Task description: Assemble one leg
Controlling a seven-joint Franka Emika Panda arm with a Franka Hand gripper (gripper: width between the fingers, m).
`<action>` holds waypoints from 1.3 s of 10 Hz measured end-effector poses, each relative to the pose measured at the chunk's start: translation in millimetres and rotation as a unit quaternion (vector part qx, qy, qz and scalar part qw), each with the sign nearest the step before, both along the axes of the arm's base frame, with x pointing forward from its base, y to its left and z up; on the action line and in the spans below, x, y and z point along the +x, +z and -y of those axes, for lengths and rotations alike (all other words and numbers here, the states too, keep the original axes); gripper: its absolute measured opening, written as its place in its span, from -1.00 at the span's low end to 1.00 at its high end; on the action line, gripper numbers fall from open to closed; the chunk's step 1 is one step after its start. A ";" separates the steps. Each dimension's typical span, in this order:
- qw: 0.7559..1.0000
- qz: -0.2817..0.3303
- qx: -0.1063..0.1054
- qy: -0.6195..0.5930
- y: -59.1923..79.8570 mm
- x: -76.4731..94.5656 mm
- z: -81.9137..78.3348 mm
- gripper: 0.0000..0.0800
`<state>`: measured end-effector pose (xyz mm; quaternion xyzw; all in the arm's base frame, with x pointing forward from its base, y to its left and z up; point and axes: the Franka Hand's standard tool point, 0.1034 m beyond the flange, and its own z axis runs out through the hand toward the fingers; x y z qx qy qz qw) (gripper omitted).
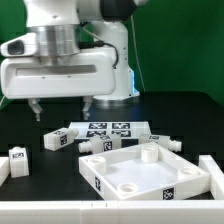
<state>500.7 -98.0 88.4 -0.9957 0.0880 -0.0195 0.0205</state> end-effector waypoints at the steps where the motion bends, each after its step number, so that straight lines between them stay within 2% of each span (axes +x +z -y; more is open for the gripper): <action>1: 1.000 -0.003 -0.001 -0.022 -1.8 -2.3 7.0 0.62; 5: 0.990 -0.008 0.014 -0.139 -4.5 -3.9 2.4 0.62; 7: 0.987 -0.020 0.014 -0.159 -17.5 -20.5 14.9 0.62; 9: 0.989 -0.021 0.009 -0.143 -33.3 -39.4 36.8 0.62; 10: 0.989 -0.026 0.012 -0.143 -35.9 -43.4 40.9 0.62; 11: 0.990 -0.025 0.012 -0.139 -35.5 -41.9 38.5 0.62; 12: 0.989 -0.049 0.023 -0.137 -36.5 -46.4 34.4 0.62; 13: 0.985 -0.093 0.046 -0.137 -35.5 -48.3 31.4 0.62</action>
Offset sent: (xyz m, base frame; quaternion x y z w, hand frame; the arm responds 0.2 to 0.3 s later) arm 0.0000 0.0000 0.0000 0.0000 0.0000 0.1938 0.9810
